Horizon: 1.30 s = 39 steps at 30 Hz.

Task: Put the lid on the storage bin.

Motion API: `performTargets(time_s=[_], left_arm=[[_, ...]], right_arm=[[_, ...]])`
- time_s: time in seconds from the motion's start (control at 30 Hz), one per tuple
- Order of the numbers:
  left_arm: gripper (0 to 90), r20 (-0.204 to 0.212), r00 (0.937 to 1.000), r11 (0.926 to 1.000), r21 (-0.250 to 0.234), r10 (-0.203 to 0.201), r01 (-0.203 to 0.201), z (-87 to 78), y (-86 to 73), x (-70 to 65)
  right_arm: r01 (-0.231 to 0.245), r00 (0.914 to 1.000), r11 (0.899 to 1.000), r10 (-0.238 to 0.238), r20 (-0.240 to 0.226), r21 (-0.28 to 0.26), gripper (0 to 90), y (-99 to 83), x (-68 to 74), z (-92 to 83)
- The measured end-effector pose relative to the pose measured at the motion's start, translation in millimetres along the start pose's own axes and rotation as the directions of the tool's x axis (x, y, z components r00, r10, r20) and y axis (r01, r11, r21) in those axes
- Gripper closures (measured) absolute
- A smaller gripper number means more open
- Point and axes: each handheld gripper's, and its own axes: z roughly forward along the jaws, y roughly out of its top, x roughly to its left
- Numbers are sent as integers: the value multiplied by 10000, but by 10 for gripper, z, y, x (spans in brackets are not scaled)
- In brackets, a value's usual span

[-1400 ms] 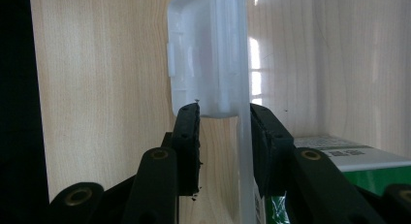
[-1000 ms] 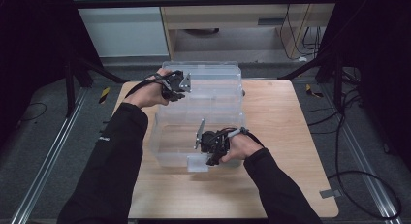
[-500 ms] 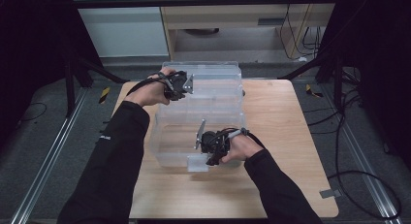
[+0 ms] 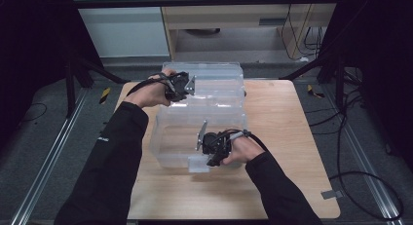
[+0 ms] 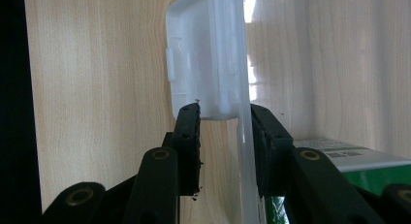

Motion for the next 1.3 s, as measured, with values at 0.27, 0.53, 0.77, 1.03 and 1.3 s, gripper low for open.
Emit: performTargets(time_s=[0.27, 0.53, 0.77, 1.03, 1.3], left_arm=[[841, -66, 9999, 9999, -134, 102, -103, -113, 17, -120], [841, -123, 9999, 9997, -244, -2, -1, -219, -1, -263], [842, -214, 9998, 9994, -345, 36, -43, -272, -4, -355], [843, -306, 9995, 9989, -452, 98, -112, -317, 2, -457], [843, -254, 9997, 9986, -530, 21, -34, -366, -17, -573]], right_arm=[[77, 9999, 10000, -77, 101, -37, 674, -7, 10, 1], [138, 9997, 9997, -135, 195, -176, 672, -17, 20, 5], [146, 9997, 9997, -142, 218, -192, 671, -22, 36, 4], [202, 9993, 9994, -194, 320, -270, 670, -28, 43, 6], [198, 9993, 9994, -189, 334, -272, 669, -27, 48, 5]])
